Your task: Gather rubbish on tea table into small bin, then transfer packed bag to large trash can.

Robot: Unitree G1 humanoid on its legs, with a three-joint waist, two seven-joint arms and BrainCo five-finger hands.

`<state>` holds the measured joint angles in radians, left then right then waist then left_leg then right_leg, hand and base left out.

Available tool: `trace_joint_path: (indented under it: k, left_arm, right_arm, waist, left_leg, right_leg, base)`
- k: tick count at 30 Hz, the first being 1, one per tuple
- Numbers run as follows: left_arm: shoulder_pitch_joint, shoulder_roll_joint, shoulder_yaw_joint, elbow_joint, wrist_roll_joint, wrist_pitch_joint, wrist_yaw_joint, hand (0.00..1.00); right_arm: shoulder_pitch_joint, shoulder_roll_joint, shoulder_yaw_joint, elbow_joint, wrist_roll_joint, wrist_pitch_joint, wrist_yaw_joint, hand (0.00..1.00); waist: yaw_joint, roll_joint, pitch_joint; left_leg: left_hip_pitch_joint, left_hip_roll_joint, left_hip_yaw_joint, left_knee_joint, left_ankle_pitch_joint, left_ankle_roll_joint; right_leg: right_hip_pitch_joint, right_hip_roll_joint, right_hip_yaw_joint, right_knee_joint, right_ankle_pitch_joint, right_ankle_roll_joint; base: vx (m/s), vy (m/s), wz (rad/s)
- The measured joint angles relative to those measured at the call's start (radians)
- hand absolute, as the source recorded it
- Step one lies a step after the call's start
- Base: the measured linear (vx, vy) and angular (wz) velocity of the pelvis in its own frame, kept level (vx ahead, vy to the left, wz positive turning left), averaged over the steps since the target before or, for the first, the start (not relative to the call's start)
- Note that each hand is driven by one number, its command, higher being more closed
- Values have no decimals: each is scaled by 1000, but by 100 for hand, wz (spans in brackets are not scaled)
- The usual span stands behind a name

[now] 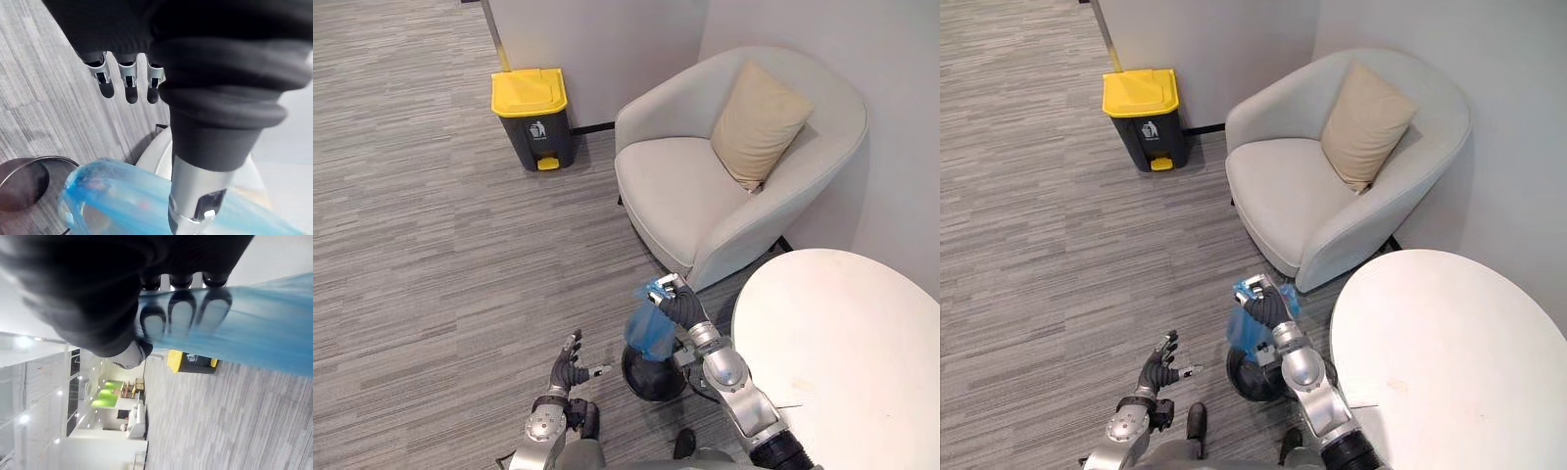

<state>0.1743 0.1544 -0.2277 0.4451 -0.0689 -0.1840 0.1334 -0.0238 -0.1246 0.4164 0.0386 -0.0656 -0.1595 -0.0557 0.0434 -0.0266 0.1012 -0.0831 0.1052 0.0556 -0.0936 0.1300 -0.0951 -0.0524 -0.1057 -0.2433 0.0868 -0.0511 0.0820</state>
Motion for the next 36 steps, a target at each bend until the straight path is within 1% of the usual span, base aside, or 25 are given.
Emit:
trace_joint_path:
  k: [4,5,7,11,14,18,21,23,26,28,32,36]
  left_arm:
    - [2,14,-29,-92,47,-5,0,0]
    - [0,16,-41,-108,67,-20,1,0]
    - [0,16,-53,-145,98,-23,2,0]
    - [-16,17,-85,-215,167,-36,7,0]
    - [-43,17,-106,-230,204,-37,25,0]
    - [-57,17,-124,-289,299,-38,66,0]
    - [-69,13,-130,-290,339,-37,90,0]
    - [-75,5,-133,-292,360,-31,93,0]
    - [-82,-7,-133,-310,386,-17,111,0]
    - [-89,-22,-130,-322,407,-15,131,0]
    - [-118,-47,-126,-322,418,5,138,0]
    - [-124,-65,-124,-321,427,12,152,0]
  right_arm:
    - [-58,-33,30,-32,60,-16,18,100]
    - [-70,-36,32,-32,69,-18,19,100]
    - [-87,-43,36,-32,82,-19,21,100]
    - [-134,-58,47,-32,105,-19,19,100]
    - [-162,-59,72,-32,107,-19,17,100]
    - [-189,-48,73,-32,116,-19,13,100]
    - [-198,-40,73,-32,139,-19,13,100]
    - [-212,-37,74,-33,164,-19,14,100]
    - [-227,-36,79,-51,195,-19,15,100]
    - [-237,-32,108,-84,233,-19,18,100]
    - [-265,2,141,-105,294,-21,38,100]
    - [-272,13,150,-106,336,-21,38,100]
  waist:
    - [-1,8,-7]
    - [0,14,-15]
    - [0,20,-21]
    - [0,23,-31]
    - [0,23,-32]
    - [1,16,-40]
    - [1,14,-41]
    - [2,12,-42]
    - [3,6,-46]
    - [3,-4,-53]
    - [3,-19,-63]
    - [3,-21,-64]
  left_leg:
    - [0,1,0,0,5,4]
    - [-1,1,0,0,5,4]
    - [1,1,0,0,5,5]
    - [3,4,1,1,6,5]
    - [7,7,4,0,5,5]
    - [14,19,9,0,5,5]
    - [21,25,10,0,5,4]
    - [26,28,13,0,5,4]
    - [26,28,16,0,5,4]
    - [28,28,18,0,5,4]
    - [33,28,19,-1,5,4]
    - [42,28,17,-2,5,4]
  right_leg:
    - [0,2,4,2,5,-4]
    - [0,3,4,1,5,-4]
    - [0,4,6,0,5,-4]
    - [1,9,14,0,5,-4]
    - [2,13,21,0,5,-5]
    - [4,25,28,1,6,-11]
    - [10,31,31,2,6,-13]
    - [13,33,33,1,7,-16]
    - [13,35,35,-1,9,-18]
    - [13,34,37,-2,10,-19]
    - [17,34,38,-3,10,-19]
    - [26,34,36,-6,10,-19]
  base:
    - [-2,2,-1]
    - [37,1,-1]
    - [51,-2,-2]
    - [46,-6,-4]
    - [6,-2,-6]
    - [-15,-8,-5]
    - [-12,-8,-3]
    - [-15,-2,-5]
    - [-3,0,-1]
    - [9,3,-2]
    - [0,0,0]
    - [0,0,0]
